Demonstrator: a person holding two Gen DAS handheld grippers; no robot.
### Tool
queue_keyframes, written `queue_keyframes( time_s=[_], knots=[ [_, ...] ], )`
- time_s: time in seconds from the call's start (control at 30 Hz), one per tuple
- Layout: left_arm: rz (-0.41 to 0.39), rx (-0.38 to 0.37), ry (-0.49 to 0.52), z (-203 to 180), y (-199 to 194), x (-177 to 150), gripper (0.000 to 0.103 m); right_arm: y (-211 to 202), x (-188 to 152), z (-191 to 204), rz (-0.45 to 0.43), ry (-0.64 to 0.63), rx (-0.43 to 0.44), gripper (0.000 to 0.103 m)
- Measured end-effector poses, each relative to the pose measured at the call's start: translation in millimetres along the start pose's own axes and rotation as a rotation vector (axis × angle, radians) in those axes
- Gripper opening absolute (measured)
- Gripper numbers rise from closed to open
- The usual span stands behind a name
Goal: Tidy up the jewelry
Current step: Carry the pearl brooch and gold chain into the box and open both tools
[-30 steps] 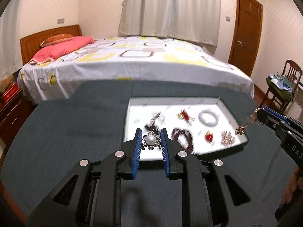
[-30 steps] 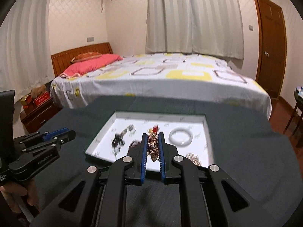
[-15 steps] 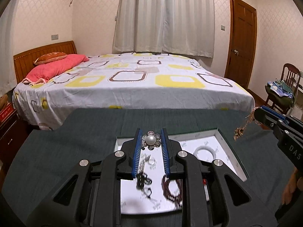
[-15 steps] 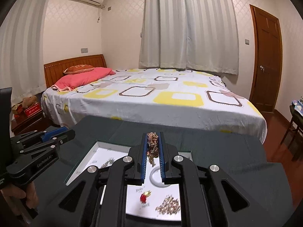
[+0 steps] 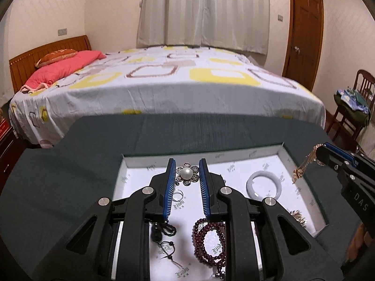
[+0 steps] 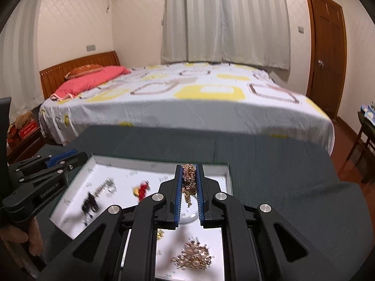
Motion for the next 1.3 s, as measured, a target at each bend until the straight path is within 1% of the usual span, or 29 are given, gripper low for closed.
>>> queue_keyframes(
  time_s=[0.13,0.3,0.47,0.6,1.0,1.23,1.3],
  knots=[
    [0.047,-0.002,0.012,-10.6,20.7,-10.2,0.02,15.4,-18.9,-12.7,0.05,0.026,-0.006,0.012],
    [0.093,0.005,0.029,-16.9,41.2,-18.9,0.02,28.2,-37.0,-19.1,0.099,0.037,-0.006,0.012],
    [0.14,0.011,0.044,-19.0,54.6,-29.4,0.02,36.5,-48.0,-23.2,0.133,0.05,-0.002,0.012],
    [0.162,0.016,0.051,-20.9,60.0,-35.0,0.02,41.6,-52.8,-23.4,0.15,0.051,0.001,0.012],
    [0.189,0.017,0.065,-23.3,65.2,-38.5,0.02,52.1,-58.8,-22.1,0.188,0.051,0.014,0.012],
    [0.188,0.022,0.07,-23.7,65.7,-37.2,0.021,53.4,-58.4,-21.4,0.188,0.05,0.006,0.012],
    [0.19,0.022,0.073,-24.0,65.8,-38.6,0.024,54.6,-57.6,-21.2,0.19,0.051,0.004,0.012]
  ],
)
Point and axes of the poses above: each gripper's, at about its wrist camera, not at the fingertips, and y roughly the way its jaws point, z to its left, x to its top, the point moved 7 cm from there along y, roughly the way its jaws point, and after that the axes turned 13 degrees about x, right-handed, at the moved point
